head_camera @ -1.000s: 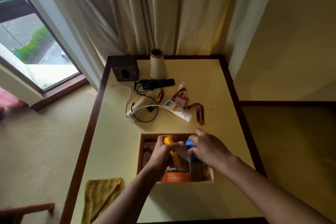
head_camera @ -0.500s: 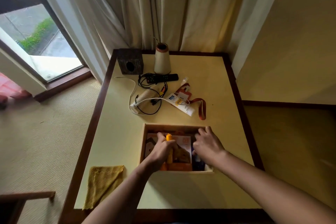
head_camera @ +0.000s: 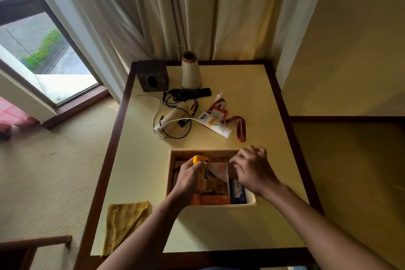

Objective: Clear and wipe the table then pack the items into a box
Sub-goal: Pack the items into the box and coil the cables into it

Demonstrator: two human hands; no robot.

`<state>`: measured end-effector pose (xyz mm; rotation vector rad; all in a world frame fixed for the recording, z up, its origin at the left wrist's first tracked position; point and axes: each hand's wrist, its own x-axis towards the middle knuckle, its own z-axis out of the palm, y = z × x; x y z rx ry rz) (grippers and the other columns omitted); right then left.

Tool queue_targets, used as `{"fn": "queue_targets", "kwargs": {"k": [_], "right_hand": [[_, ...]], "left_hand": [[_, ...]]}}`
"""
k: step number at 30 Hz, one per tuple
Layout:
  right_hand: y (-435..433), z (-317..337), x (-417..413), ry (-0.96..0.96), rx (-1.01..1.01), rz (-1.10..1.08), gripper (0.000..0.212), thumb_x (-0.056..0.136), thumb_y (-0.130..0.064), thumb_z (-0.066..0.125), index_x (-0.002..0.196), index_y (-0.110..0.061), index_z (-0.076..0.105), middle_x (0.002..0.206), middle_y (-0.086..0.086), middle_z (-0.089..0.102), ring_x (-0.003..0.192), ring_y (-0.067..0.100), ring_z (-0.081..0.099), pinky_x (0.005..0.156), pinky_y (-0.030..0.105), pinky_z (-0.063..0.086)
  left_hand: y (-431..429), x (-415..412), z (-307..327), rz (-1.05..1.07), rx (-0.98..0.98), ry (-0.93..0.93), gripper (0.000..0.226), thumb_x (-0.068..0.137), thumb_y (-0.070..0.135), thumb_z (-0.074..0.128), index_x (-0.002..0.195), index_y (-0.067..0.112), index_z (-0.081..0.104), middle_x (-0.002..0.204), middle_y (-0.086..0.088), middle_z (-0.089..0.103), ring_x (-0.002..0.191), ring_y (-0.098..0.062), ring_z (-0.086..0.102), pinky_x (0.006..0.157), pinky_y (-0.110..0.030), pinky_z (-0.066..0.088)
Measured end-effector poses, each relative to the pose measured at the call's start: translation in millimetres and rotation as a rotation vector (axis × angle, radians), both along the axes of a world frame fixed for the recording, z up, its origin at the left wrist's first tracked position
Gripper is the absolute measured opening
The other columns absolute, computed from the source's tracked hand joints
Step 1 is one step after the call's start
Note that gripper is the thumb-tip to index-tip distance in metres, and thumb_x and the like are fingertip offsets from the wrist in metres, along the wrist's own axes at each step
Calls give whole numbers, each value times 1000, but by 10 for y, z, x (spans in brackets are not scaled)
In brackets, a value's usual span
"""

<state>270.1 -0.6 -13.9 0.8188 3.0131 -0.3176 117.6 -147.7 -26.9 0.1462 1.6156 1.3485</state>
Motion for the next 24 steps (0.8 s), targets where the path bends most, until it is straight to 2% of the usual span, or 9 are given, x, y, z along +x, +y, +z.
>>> {"fn": "queue_targets", "kwargs": {"k": [2,4,6,8,10,12,18,21,24], "right_hand": [[50,-113,77,370,-104,-330,16,98,-28,56,110,-28,66,109,-4,54,106,15,46,91,34,28],[77,-200,41,487,-400,-584,23,102,-36,52,121,-26,59,123,-3,49,114,13,42,93,32,34],[99,-257,-22,506,-681,-655,28,104,-40,46,123,-25,59,127,0,55,116,17,51,89,33,45],[99,-296,-47,542,-813,-648,28,103,-46,44,112,-29,65,114,-1,66,104,21,63,83,40,56],[99,-338,-40,619,-939,-687,26,100,-48,45,98,-34,66,101,1,70,94,25,68,80,48,59],[113,-347,-23,696,-1073,-708,24,105,-36,45,96,-28,66,99,7,69,93,28,68,77,44,59],[103,-386,-35,810,-1110,-722,26,107,-20,44,96,-12,67,92,10,69,85,23,66,71,32,55],[81,-410,-48,832,-1069,-717,27,105,-26,45,94,-16,68,92,7,68,90,23,64,76,34,54],[76,-409,-69,826,-1048,-719,29,97,-38,46,90,-23,69,93,4,69,95,26,64,82,42,54]], "left_hand": [[48,38,33,54,4,19,20,100,16,55,103,-2,64,99,-18,75,90,-34,72,69,-38,60],[137,104,71,78,22,45,16,99,14,56,98,0,64,93,-19,70,83,-32,67,67,-37,55],[256,202,127,20,65,66,12,98,11,59,98,4,68,90,-14,72,80,-24,69,60,-31,56],[364,274,144,-88,75,140,13,95,6,64,103,13,72,91,-4,75,77,-13,72,58,-22,55],[446,325,100,-194,51,211,24,91,2,67,108,18,73,98,0,76,84,-12,75,66,-27,61],[488,346,13,-276,-2,316,31,88,1,69,113,18,73,105,3,75,94,-13,75,78,-38,65],[580,348,-134,-376,-55,482,40,80,-12,68,113,12,69,109,-2,74,97,-10,73,81,-38,64],[611,366,-172,-595,-43,791,33,83,4,74,113,16,71,113,2,72,98,-9,69,81,-32,62],[628,333,-208,-749,-27,959,26,86,22,69,111,19,72,113,1,72,98,-13,69,80,-38,61]]}}
